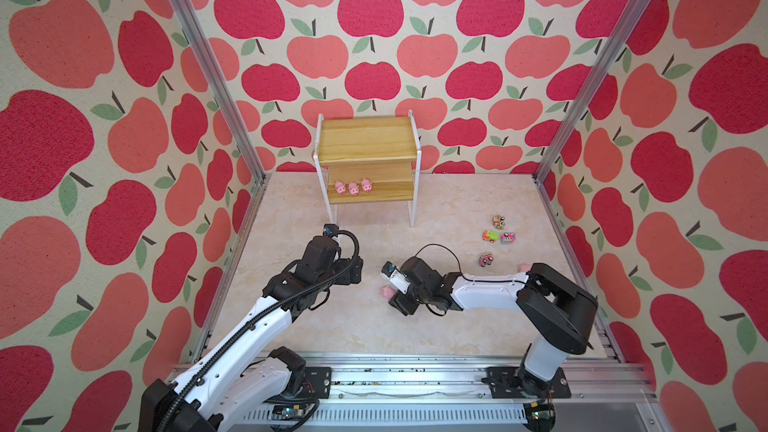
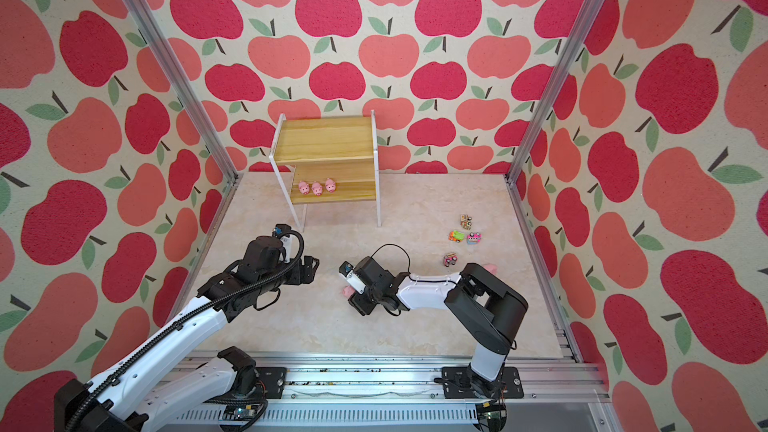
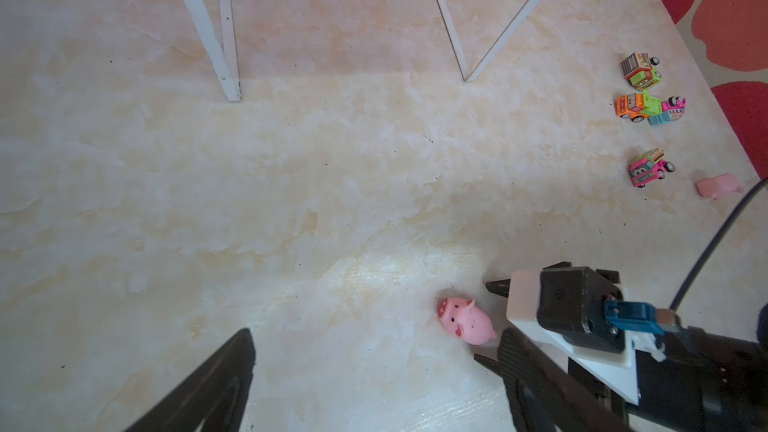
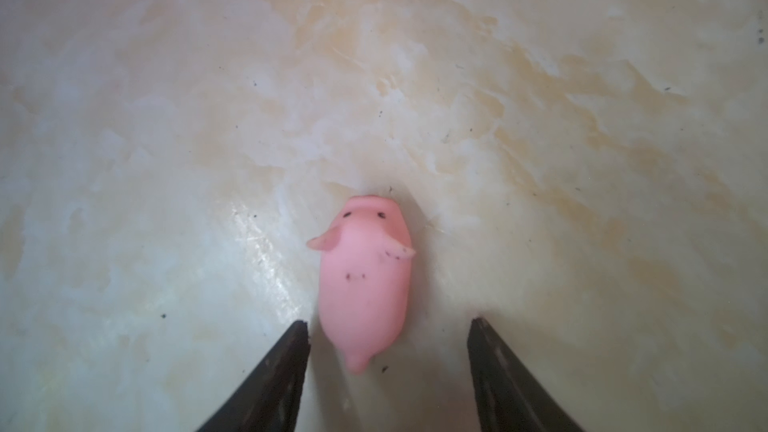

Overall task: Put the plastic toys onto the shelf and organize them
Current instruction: 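Carry the pig toward the left gripper and set it on the table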

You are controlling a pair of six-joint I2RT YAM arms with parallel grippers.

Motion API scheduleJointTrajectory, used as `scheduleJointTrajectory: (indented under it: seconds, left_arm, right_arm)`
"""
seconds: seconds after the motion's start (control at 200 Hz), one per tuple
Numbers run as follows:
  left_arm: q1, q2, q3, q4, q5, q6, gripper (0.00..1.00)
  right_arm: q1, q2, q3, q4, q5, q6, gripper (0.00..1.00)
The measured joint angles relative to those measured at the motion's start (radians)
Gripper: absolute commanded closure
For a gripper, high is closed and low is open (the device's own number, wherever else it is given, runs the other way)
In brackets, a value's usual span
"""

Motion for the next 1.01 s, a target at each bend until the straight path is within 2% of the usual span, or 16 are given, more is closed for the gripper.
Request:
scheduleJointTrajectory:
  seconds: [0.22, 0.425, 0.675, 1.006]
  left_arm:
    - [-0.095, 0.018, -0.069, 0.062, -0.026, 0.000, 0.05]
    - [-0.145, 0.019, -0.128, 0.121, -0.039, 0.000, 0.05]
    - [-0.175, 0.027, -0.161, 0.173, -0.053, 0.000, 0.05]
    - [-0.211, -0.003, -0.210, 0.204, -0.080, -0.022, 0.05]
  right_arm:
    - [-0.072, -0.021, -0.029, 0.015, 0.002, 0.000, 0.36]
    - [-0.134, -0.006, -0.021, 0.039, 0.002, 0.025, 0.36]
    - [-0.132, 0.112, 0.095, 0.098, 0.005, 0.119, 0.36]
    - [-0.097, 0.257, 0.255, 0.169, 0.108, 0.287, 0.35]
